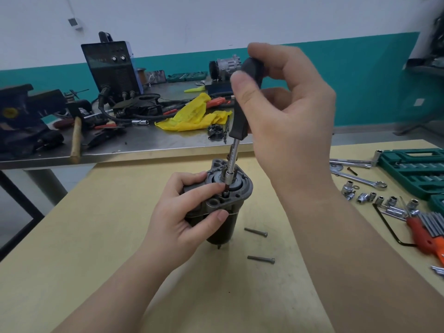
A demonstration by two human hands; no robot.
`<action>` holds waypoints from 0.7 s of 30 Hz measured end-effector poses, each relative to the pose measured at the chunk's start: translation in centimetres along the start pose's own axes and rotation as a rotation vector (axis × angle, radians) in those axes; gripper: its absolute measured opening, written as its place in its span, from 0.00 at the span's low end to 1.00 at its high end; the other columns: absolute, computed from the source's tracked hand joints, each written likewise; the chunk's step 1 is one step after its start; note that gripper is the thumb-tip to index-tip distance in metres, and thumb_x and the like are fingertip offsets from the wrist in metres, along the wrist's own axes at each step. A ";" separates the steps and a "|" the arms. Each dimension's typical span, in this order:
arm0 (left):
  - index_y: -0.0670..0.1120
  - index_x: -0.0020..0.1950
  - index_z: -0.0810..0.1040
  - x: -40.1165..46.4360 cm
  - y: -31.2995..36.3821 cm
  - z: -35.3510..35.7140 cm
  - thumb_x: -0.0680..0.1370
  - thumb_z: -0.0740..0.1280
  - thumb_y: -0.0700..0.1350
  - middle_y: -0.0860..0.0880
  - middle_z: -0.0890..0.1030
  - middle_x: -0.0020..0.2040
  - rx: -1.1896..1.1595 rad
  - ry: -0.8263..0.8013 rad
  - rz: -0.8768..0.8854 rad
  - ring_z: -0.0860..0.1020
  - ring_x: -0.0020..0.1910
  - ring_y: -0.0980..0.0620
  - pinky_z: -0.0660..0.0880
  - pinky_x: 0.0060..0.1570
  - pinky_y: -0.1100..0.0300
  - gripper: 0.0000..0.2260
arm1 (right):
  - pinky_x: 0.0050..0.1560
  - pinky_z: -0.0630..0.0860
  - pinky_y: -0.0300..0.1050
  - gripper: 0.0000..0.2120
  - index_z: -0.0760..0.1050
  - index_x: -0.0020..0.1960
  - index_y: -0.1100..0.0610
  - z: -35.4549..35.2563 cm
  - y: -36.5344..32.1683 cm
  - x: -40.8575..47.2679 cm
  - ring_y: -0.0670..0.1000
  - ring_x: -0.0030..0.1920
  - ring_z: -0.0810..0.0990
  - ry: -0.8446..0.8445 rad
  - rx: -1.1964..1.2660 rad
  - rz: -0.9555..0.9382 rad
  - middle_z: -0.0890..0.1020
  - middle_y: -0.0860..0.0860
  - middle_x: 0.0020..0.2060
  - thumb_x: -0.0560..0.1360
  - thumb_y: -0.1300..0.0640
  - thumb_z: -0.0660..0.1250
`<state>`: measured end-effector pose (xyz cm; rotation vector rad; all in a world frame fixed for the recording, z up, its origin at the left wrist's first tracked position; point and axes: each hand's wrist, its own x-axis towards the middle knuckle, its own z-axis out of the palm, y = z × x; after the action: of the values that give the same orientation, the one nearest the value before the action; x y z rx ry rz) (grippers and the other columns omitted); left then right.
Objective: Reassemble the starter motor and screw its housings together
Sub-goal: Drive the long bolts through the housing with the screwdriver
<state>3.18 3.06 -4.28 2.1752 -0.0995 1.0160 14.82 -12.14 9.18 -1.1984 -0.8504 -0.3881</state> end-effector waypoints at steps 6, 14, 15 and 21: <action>0.68 0.66 0.82 0.0 -0.2 0.1 0.78 0.74 0.59 0.57 0.74 0.67 -0.004 0.005 -0.006 0.75 0.74 0.49 0.74 0.69 0.62 0.17 | 0.52 0.87 0.60 0.13 0.79 0.66 0.48 -0.6 0.2 0.1 0.57 0.53 0.88 -0.156 0.189 0.118 0.87 0.52 0.51 0.84 0.60 0.67; 0.69 0.66 0.81 -0.1 -0.2 0.0 0.78 0.74 0.58 0.59 0.74 0.67 0.008 0.005 -0.001 0.74 0.75 0.50 0.74 0.69 0.62 0.17 | 0.50 0.85 0.60 0.13 0.77 0.61 0.46 0.2 0.4 0.0 0.54 0.46 0.86 -0.044 0.033 0.024 0.85 0.46 0.47 0.80 0.57 0.74; 0.69 0.66 0.81 -0.1 -0.1 0.0 0.77 0.74 0.57 0.59 0.74 0.67 0.009 0.002 0.002 0.74 0.75 0.50 0.74 0.69 0.63 0.18 | 0.51 0.85 0.61 0.12 0.77 0.63 0.47 0.2 0.4 0.0 0.53 0.48 0.86 -0.052 0.055 0.025 0.85 0.46 0.48 0.82 0.57 0.73; 0.66 0.66 0.83 0.0 0.1 0.0 0.77 0.74 0.55 0.60 0.74 0.66 0.011 0.001 -0.014 0.73 0.75 0.49 0.73 0.69 0.64 0.17 | 0.46 0.88 0.56 0.13 0.78 0.67 0.51 -0.4 0.2 0.0 0.57 0.53 0.87 -0.138 0.187 0.117 0.86 0.53 0.54 0.86 0.61 0.64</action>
<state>3.11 2.98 -4.23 2.1824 -0.0775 1.0123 15.12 -12.44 9.01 -1.1032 -0.9093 -0.1281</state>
